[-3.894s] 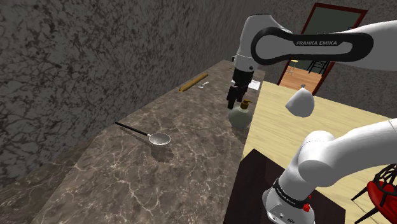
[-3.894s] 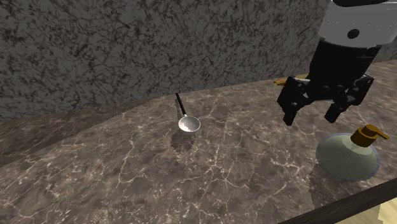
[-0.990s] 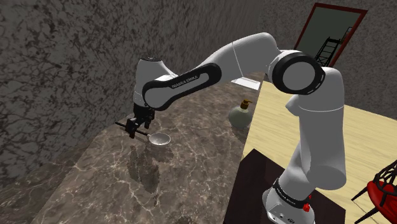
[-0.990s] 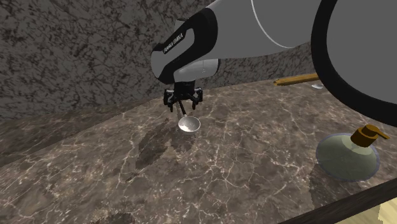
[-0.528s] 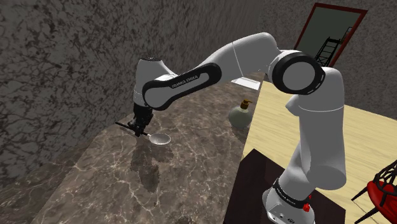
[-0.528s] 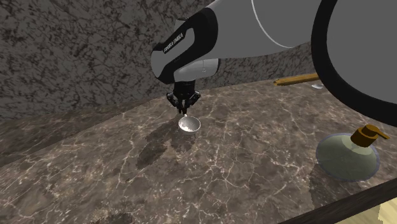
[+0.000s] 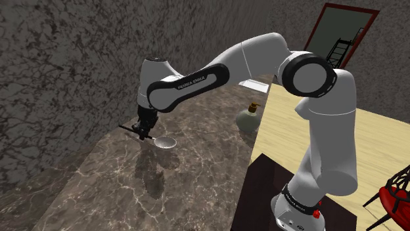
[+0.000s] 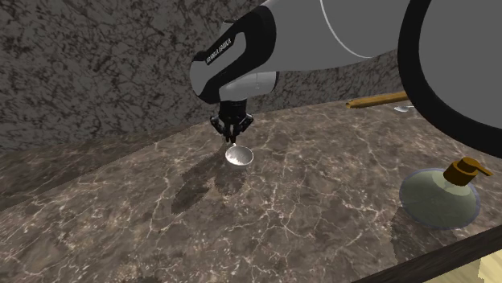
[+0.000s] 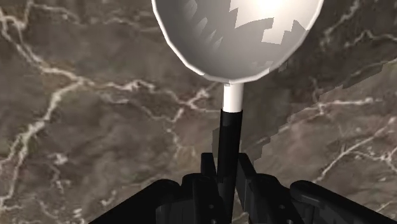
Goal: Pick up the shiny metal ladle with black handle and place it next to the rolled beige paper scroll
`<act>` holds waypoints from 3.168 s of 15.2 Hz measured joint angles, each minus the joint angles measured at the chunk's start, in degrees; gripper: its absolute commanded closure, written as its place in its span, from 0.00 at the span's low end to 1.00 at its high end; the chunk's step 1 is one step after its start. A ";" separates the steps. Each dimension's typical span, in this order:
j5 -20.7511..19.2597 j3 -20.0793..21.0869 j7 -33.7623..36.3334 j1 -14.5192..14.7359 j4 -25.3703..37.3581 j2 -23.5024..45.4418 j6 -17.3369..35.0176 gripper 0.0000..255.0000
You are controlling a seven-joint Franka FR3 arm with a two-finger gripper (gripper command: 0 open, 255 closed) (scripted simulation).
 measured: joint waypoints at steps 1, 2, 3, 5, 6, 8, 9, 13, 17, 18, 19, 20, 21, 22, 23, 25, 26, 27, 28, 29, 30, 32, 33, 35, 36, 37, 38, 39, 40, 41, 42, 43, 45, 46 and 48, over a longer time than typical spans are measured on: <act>0.04 0.03 -0.02 -0.02 0.33 -0.18 -0.53 1.00; 0.12 0.08 -0.02 -0.05 0.41 -0.61 -1.04 1.00; 0.22 0.13 -0.05 -0.10 0.60 -1.06 -1.67 1.00; 0.35 0.20 -0.08 -0.17 1.22 -1.73 -2.94 1.00; 0.41 0.22 -0.14 -0.22 1.70 -1.94 -3.64 1.00; 0.57 0.30 -0.18 -0.30 2.13 -2.75 -4.86 1.00; 0.58 0.33 -0.11 -0.26 2.81 -2.83 -5.60 1.00; 0.80 0.46 -0.04 -0.30 4.10 -4.05 -8.10 1.00; 0.92 0.55 0.02 -0.29 6.48 -4.72 -11.13 1.00; 0.98 0.58 0.03 -0.32 6.46 -5.11 -11.49 1.00; 0.98 0.61 0.11 -0.26 7.18 -5.18 -12.27 1.00; 1.23 0.54 -0.45 -0.69 6.72 -5.77 -12.42 1.00; 1.61 0.35 -1.48 -1.48 5.76 -6.56 -12.30 1.00; 1.99 0.20 -2.34 -2.14 4.36 -7.57 -11.94 1.00; 2.51 -0.07 -3.73 -3.16 2.75 -8.72 -11.54 1.00; 3.64 -0.72 -6.74 -5.24 -0.68 -11.20 -10.73 1.00; 4.14 -0.95 -7.85 -5.97 -2.26 -12.54 -10.59 1.00; 4.59 -1.31 -9.26 -6.85 -3.27 -13.40 -10.51 1.00; 5.00 -1.69 -10.62 -7.67 -4.36 -14.17 -10.28 1.00; 5.41 -2.05 -11.90 -8.41 -5.85 -15.03 -9.73 1.00; 5.83 -2.51 -13.37 -9.30 -6.44 -15.74 -9.98 1.00; 6.59 -3.39 -16.12 -10.87 -8.38 -17.34 -9.87 1.00; 6.87 -3.85 -17.42 -11.59 -8.66 -17.65 -9.99 1.00; 7.44 -4.81 -20.08 -13.05 -9.73 -18.55 -10.07 1.00; 7.77 -5.38 -21.63 -13.89 -10.47 -19.12 -10.05 1.00; 8.06 -6.03 -23.29 -14.81 -10.74 -19.45 -10.30 1.00; 8.29 -6.54 -24.60 -15.50 -11.26 -19.83 -10.29 1.00; 8.53 -7.02 -25.86 -16.16 -12.01 -20.37 -10.24 1.00; 8.78 -7.58 -27.25 -16.90 -12.75 -20.99 -10.29 1.00; 9.03 -8.14 -28.67 -17.61 -13.44 -21.39 -10.14 1.00; 9.19 -8.75 -30.09 -18.37 -13.40 -21.53 -10.51 1.00; 9.36 -9.37 -31.50 -19.12 -13.67 -21.91 -10.79 1.00; 9.70 -10.59 -34.33 -20.59 -13.50 -21.75 -11.14 1.00; 9.87 -11.21 -35.79 -21.34 -13.39 -21.51 -11.17 1.00; 10.10 -12.28 -38.19 -22.63 -12.98 -21.39 -11.81 1.00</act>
